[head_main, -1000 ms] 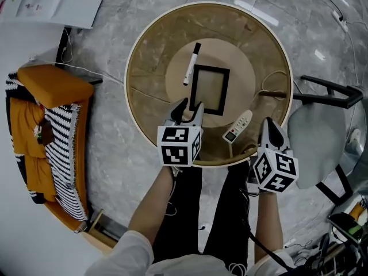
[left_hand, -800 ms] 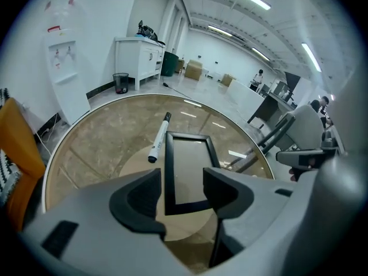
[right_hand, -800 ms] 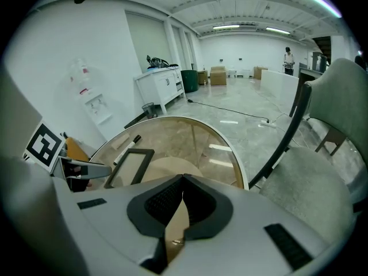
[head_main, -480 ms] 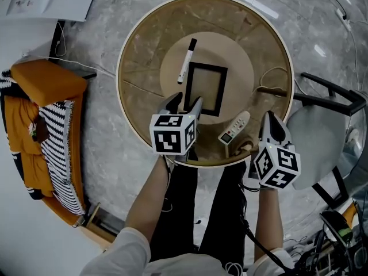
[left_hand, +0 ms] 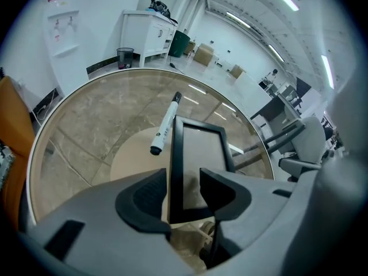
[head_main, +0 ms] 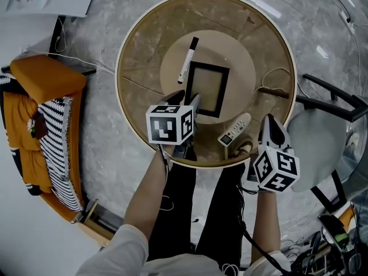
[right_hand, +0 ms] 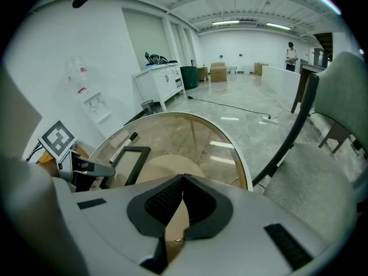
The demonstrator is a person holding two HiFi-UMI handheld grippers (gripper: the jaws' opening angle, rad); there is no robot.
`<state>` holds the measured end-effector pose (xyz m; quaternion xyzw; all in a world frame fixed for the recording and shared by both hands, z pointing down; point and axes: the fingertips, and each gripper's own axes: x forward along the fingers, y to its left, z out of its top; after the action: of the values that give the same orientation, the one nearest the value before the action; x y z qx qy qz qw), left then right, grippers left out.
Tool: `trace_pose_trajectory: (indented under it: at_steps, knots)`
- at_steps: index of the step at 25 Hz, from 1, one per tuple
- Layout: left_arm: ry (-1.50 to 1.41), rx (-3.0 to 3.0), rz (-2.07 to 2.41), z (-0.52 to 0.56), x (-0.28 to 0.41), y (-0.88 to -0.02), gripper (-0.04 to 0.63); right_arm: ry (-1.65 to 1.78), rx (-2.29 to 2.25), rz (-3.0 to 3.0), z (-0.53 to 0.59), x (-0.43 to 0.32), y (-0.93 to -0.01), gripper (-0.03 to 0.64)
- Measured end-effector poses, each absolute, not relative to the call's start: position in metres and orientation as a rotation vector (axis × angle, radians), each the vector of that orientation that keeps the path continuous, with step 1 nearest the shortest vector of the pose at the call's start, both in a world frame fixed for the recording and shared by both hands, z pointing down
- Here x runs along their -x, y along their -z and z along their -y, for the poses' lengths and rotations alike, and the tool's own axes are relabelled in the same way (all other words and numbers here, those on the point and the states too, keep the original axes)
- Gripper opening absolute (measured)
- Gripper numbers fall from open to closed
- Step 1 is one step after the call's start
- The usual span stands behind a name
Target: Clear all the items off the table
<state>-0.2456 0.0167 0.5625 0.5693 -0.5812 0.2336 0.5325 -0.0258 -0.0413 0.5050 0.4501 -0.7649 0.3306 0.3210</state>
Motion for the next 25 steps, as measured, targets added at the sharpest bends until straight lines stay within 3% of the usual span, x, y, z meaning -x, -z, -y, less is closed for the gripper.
trace_pose_trajectory:
  at_steps: [12, 25]
  knots:
    - [-0.75, -1.359, 1.296, -0.0186, 0.2454, -0.5688, 0.141, -0.885, -1.16, 2.019, 0.0415, 0.0305, -0.5093, 0.023]
    - [-0.7, -1.323, 1.245, -0.0204, 0.2504, -0.5691, 0.089, -0.88, -1.147, 2.031, 0.0383, 0.0276, -0.5114, 0.023]
